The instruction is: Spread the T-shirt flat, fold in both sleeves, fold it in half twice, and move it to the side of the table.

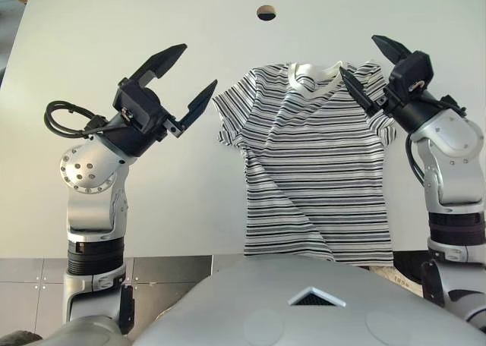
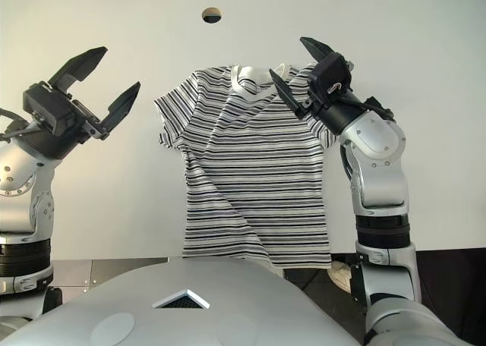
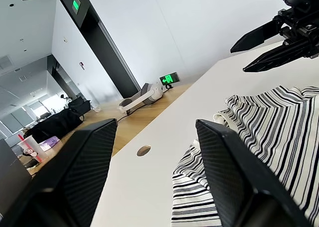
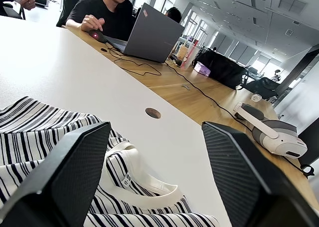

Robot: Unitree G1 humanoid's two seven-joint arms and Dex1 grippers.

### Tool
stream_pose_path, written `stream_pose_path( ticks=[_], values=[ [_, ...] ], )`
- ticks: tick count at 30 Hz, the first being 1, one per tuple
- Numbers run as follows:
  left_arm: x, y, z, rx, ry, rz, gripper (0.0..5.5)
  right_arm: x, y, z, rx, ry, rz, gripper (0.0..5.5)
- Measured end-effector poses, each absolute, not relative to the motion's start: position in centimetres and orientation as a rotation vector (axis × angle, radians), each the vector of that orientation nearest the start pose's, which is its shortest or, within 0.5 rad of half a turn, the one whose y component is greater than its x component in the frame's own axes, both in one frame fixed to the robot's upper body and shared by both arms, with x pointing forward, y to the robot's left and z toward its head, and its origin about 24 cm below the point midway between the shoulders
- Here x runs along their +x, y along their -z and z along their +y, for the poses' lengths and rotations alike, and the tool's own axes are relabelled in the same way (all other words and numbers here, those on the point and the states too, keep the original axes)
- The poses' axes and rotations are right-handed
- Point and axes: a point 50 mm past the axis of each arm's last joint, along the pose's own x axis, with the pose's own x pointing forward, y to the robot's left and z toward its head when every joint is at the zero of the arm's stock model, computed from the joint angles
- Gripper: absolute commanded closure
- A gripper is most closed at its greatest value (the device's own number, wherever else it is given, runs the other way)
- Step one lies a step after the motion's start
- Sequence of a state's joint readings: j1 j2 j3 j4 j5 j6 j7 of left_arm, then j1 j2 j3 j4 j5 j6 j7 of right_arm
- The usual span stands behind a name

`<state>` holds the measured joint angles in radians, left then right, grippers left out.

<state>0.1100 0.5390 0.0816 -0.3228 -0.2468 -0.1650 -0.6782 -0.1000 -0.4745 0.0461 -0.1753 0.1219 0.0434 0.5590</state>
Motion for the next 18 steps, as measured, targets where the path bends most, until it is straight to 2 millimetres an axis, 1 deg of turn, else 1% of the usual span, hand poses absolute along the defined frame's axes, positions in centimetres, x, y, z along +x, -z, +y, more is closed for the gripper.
stream_pose_path(
  ticks=[9,18],
  values=[
    [21.53,-12.29,19.92,0.438,0.728,-0.262,2.59,25.88,-10.77,-17.79,-0.405,-0.65,-0.11,2.11],
    [21.68,-11.78,19.99,0.45,0.733,-0.237,2.59,25.87,-10.76,-17.78,-0.406,-0.65,-0.11,2.11]
  ],
)
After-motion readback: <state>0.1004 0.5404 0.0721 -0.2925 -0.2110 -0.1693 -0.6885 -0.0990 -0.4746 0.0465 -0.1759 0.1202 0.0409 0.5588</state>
